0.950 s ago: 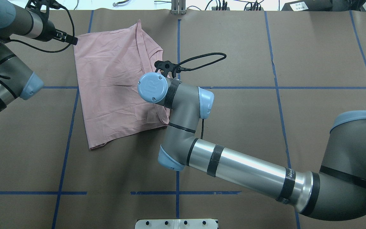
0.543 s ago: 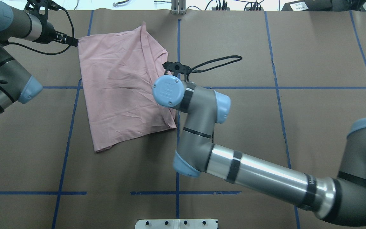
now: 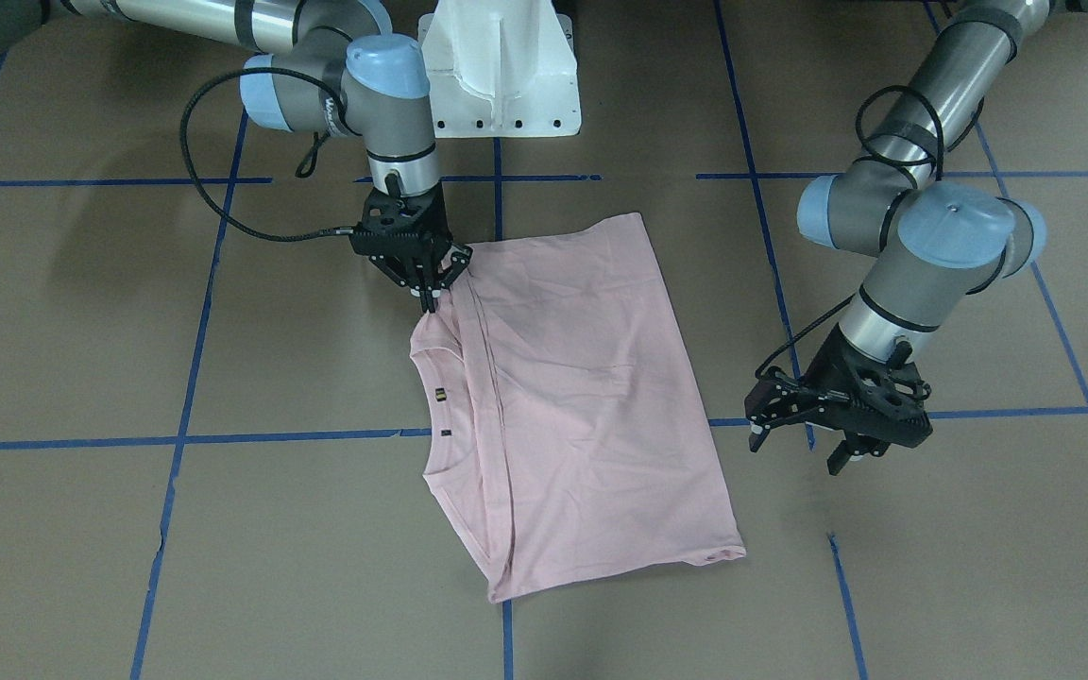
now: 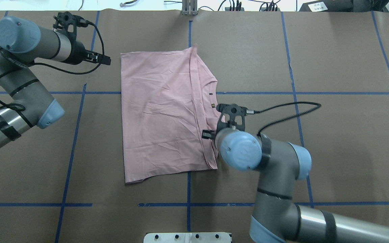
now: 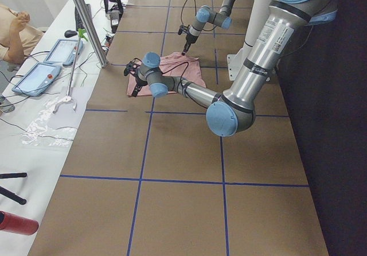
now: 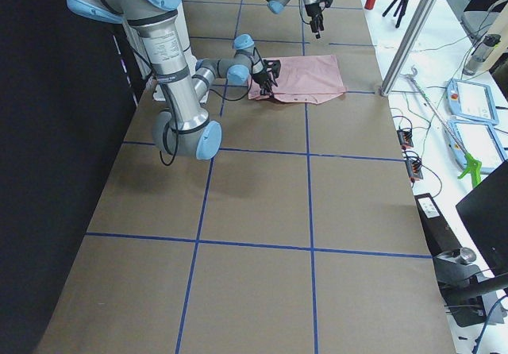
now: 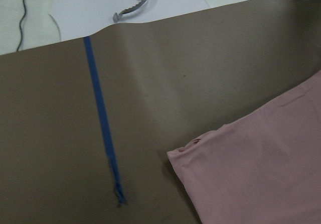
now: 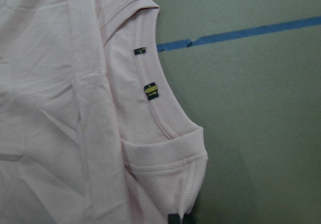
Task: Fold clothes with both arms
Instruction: 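Lower both grippers to the shirt's corners nearest the robot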
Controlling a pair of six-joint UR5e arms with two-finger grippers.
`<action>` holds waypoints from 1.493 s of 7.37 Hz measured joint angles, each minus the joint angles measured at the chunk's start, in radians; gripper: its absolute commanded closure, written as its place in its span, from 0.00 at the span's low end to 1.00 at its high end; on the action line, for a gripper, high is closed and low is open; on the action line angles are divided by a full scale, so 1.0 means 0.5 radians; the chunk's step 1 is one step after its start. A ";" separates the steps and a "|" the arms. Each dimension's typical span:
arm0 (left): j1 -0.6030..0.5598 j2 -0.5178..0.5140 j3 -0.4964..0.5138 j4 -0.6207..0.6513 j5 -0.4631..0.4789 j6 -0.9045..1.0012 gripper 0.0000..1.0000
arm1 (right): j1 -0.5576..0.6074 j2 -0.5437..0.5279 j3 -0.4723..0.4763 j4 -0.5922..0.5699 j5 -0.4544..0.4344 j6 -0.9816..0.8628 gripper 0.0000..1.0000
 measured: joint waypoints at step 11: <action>0.930 0.376 -1.095 0.617 0.432 -1.425 0.30 | -0.265 -0.751 0.603 0.445 -0.182 0.014 0.00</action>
